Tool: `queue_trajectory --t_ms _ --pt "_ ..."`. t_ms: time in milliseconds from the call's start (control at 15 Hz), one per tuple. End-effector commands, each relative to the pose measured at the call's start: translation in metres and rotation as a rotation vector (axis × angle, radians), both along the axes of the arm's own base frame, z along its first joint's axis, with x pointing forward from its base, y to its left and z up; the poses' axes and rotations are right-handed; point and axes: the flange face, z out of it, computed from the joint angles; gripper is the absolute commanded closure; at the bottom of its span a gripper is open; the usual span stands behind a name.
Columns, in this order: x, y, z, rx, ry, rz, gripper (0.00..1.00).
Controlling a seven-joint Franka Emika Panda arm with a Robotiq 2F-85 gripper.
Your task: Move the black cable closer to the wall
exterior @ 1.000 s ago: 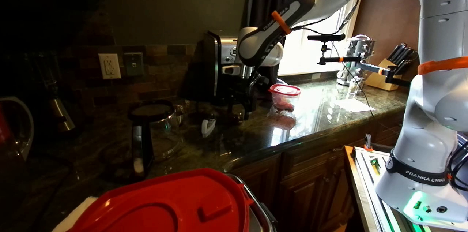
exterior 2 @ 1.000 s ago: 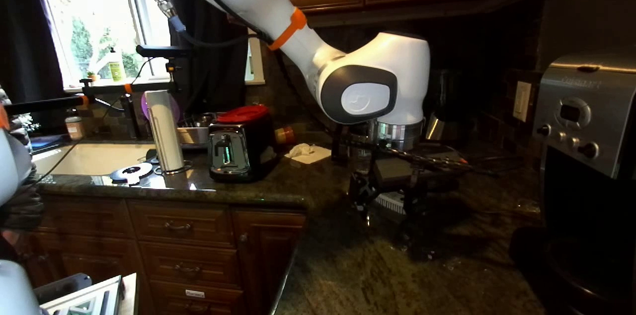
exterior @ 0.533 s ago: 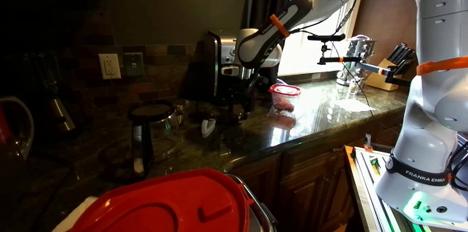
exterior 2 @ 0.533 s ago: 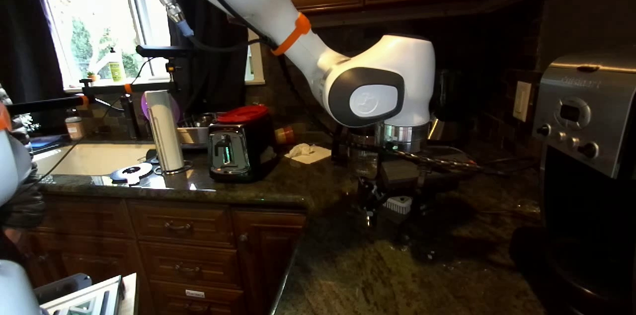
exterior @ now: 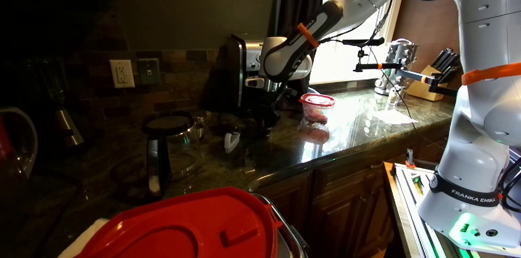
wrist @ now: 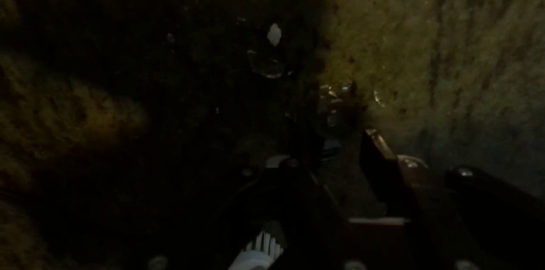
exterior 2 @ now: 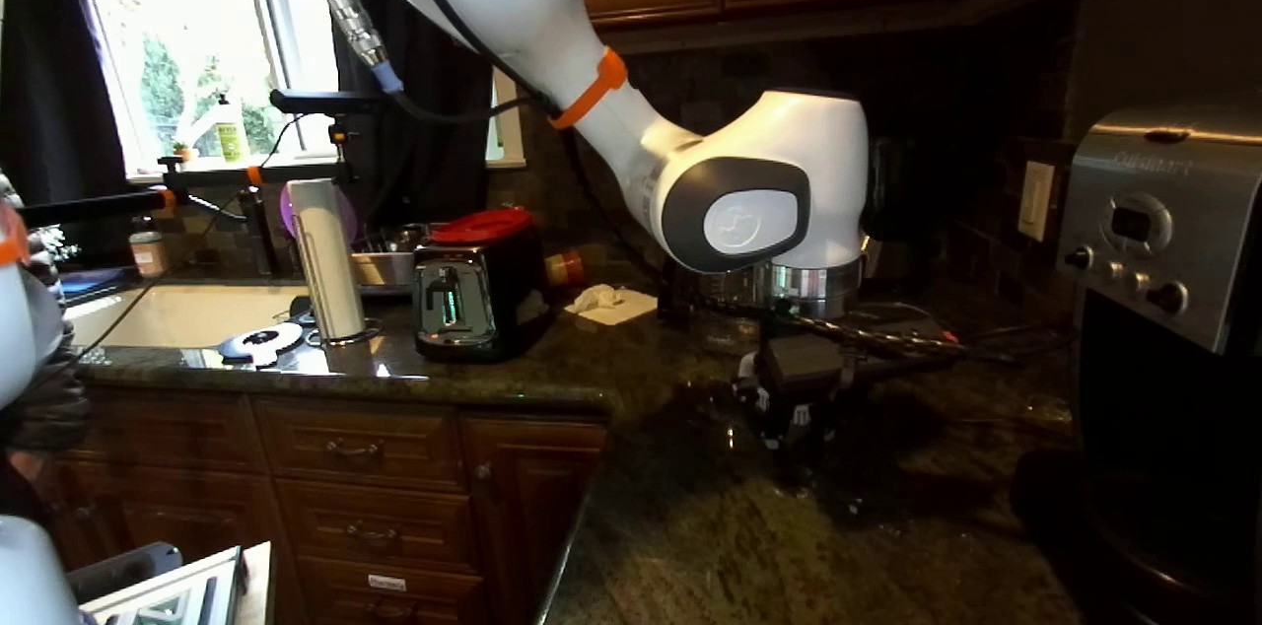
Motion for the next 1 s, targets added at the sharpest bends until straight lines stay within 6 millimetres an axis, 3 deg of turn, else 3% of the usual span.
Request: queue_trajectory --t_ms 0,67,200,333,467,667,933 --pt "0.005 -0.005 -0.008 -0.026 -0.005 -0.020 0.76" --pt "0.006 -0.006 -0.008 -0.028 -0.004 -0.020 0.88" --pt "0.008 -0.007 -0.009 -0.035 -0.001 -0.027 0.99" --pt "0.008 -0.002 -0.003 -0.043 -0.009 -0.019 0.94" --pt "0.006 0.013 0.017 -0.057 -0.046 0.014 0.94" --pt "0.005 0.043 0.065 -0.084 -0.126 0.082 0.94" --pt "0.032 0.062 0.123 -0.172 -0.314 0.082 0.94"
